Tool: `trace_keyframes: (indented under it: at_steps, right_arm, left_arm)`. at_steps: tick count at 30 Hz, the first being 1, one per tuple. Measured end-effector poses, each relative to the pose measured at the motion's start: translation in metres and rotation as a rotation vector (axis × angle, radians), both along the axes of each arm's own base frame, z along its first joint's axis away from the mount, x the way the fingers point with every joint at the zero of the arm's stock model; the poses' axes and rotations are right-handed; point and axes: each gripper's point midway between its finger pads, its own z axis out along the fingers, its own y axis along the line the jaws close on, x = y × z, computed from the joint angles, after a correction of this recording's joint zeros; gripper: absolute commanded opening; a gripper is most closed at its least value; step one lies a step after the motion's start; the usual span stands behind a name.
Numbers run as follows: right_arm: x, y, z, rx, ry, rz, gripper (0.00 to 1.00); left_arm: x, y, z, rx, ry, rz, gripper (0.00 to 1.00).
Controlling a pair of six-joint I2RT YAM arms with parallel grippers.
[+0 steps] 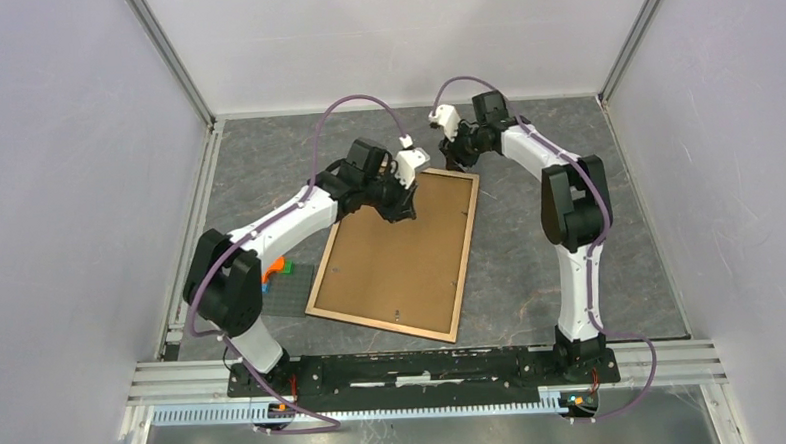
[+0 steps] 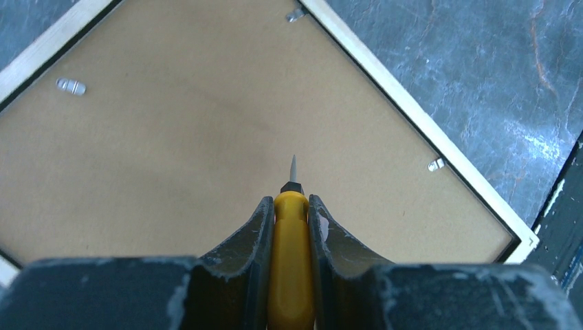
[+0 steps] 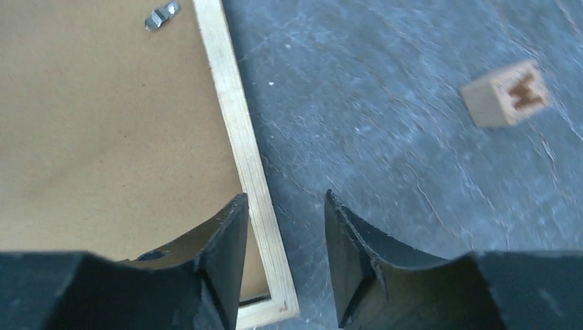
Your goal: Take the photo out of the frame
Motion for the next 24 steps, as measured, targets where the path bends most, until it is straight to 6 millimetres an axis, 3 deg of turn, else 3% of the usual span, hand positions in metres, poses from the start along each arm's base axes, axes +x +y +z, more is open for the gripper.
trace_keyframes:
  at_steps: [3,7,11,18,24]
  right_arm:
    - [0.001,-0.013,0.022,0.105,0.029,-0.128,0.54]
    - [-0.002,-0.062,0.052,0.262,0.086,-0.360,0.54]
    - [-0.019,-0.100,0.053,0.338,0.152,-0.539,0.56]
    - [-0.079,-0.079,0.000,0.381,0.414,-0.660,0.56]
    - [-0.088,-0.069,-0.008,0.426,0.486,-0.709,0.56]
  left_arm:
    - [0.002,-0.020,-0.003,-0.013,-0.019,-0.034,0.02]
    - [0.008,-0.046,-0.005,-0.030,-0.046,-0.074,0.02]
    - [0.019,-0.066,-0.005,-0.042,-0.077,-0.091,0.02]
    - [0.037,-0.092,-0.005,-0.057,-0.111,-0.101,0.02]
    - [0.045,-0.109,-0.011,-0.051,-0.120,-0.106,0.02]
